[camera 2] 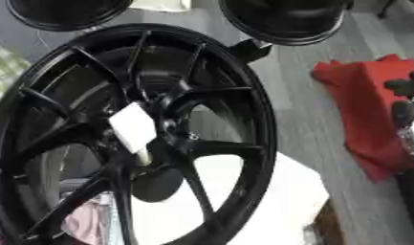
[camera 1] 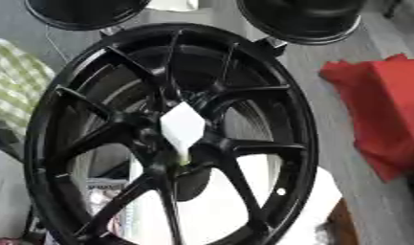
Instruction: Pull the pin out of the wheel hub.
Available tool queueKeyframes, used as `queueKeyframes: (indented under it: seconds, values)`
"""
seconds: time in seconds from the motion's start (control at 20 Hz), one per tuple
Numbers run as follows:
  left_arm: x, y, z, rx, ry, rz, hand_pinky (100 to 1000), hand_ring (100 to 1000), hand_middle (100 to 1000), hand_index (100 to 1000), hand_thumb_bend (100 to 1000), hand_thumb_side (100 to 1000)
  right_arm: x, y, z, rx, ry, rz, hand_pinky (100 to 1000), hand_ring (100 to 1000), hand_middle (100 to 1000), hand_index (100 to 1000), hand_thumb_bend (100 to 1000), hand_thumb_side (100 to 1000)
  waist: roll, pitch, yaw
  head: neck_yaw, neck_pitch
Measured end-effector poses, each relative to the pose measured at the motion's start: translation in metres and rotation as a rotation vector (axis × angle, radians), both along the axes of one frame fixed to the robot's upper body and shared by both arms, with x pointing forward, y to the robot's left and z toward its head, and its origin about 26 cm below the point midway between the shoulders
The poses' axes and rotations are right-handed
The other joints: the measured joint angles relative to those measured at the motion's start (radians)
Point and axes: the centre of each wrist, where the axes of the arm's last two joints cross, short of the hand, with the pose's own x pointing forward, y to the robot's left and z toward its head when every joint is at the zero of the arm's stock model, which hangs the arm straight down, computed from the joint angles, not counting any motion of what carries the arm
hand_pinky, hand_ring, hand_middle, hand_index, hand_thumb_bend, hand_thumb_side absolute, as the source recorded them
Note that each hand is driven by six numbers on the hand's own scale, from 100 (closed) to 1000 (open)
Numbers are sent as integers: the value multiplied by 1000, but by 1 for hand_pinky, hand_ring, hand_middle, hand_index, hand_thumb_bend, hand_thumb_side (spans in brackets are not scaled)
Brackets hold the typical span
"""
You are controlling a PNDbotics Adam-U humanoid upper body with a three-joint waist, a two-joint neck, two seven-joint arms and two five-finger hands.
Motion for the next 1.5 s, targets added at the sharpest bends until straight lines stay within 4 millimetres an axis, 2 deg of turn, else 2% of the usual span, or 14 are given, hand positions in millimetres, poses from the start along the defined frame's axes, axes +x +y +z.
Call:
queueKeyframes:
  seconds: [0.35,0.65,0.8,1.05,1.1,1.15,1.5]
  values:
    - [0,0,0,0,0,0,687,680,547,673,100,733,-1,-4,3,-30,-19,3,966,749,555,722,359,201,-1,0,2,-1,6]
    - [0,0,0,1,0,0,687,681,547,673,100,730,0,-13,18,-156,-86,34,948,753,562,724,357,191,-2,-4,3,-3,4]
    - [0,0,0,2,1,-1,687,682,548,673,100,728,0,-20,33,-261,-138,59,936,757,568,727,359,186,-5,-8,3,-5,-2]
    - [0,1,1,10,2,1,686,682,548,673,100,727,6,-26,72,-438,-244,114,925,763,577,730,367,183,-8,-13,6,-9,-2]
    - [0,2,1,12,1,1,686,683,548,673,100,727,7,-26,80,-468,-259,125,923,764,577,731,343,186,-10,-14,7,-9,-2]
    - [0,2,1,12,1,0,686,683,548,673,100,727,8,-26,88,-497,-272,136,922,764,579,732,367,186,-13,-15,8,-10,-2]
    - [0,1,2,27,3,-7,686,684,548,673,100,726,14,-15,132,-634,-333,223,918,778,599,743,377,191,-26,-16,19,-23,-2]
